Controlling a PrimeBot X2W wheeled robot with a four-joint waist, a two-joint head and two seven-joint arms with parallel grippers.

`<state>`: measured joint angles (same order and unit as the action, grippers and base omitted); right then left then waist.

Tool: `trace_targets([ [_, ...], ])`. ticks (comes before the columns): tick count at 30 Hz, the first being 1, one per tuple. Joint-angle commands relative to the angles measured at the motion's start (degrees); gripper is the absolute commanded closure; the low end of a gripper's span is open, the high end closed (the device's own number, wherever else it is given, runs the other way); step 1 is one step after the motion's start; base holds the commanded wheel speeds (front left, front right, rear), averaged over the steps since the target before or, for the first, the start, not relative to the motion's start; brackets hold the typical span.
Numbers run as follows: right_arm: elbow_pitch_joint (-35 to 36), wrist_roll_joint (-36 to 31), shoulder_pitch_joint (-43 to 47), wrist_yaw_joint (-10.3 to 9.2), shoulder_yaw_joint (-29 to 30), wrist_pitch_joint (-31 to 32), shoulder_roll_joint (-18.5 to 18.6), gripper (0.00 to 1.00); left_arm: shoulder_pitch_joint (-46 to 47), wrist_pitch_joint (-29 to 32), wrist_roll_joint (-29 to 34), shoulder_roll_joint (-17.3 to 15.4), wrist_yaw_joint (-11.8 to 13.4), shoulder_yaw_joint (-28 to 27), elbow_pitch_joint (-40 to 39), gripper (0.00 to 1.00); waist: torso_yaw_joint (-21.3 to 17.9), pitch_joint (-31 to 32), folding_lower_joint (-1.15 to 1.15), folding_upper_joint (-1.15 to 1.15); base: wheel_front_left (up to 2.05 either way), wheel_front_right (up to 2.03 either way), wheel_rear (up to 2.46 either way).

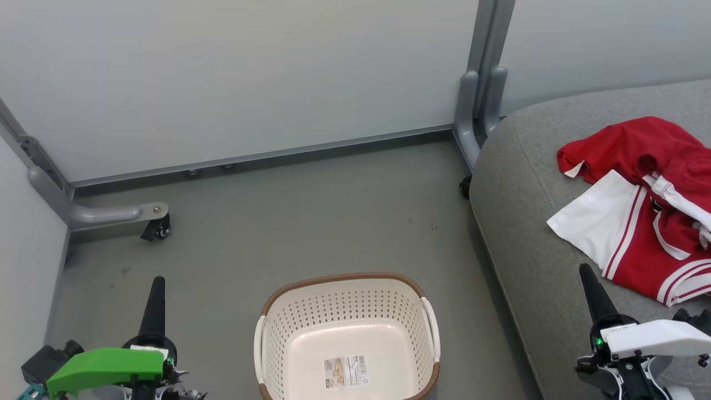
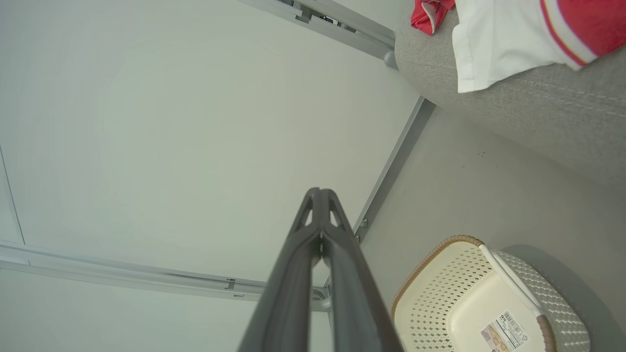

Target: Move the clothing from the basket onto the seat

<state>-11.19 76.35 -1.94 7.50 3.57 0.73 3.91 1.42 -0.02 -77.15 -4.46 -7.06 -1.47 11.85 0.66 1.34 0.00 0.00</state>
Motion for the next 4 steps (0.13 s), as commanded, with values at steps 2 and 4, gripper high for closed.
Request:
trace_targets([
  [2,-0.08,1.94,-1.46,0.00,0.34,0.55,0.29,1.00,1.74,0.56,-1.97,-0.40,-0.34,-0.44,0.03,1.00,-0.04,-0.10,0.00,0.00,0.00,0.00,0.00],
  [4,-0.29,2.91,-1.60,0.00,0.42,0.79,0.28,1.00,1.97,0.85,-3.00,-0.38,-0.37,-0.60,0.18,1.00,-0.08,-0.18,0.00,0.00,0.00,0.00,0.00],
])
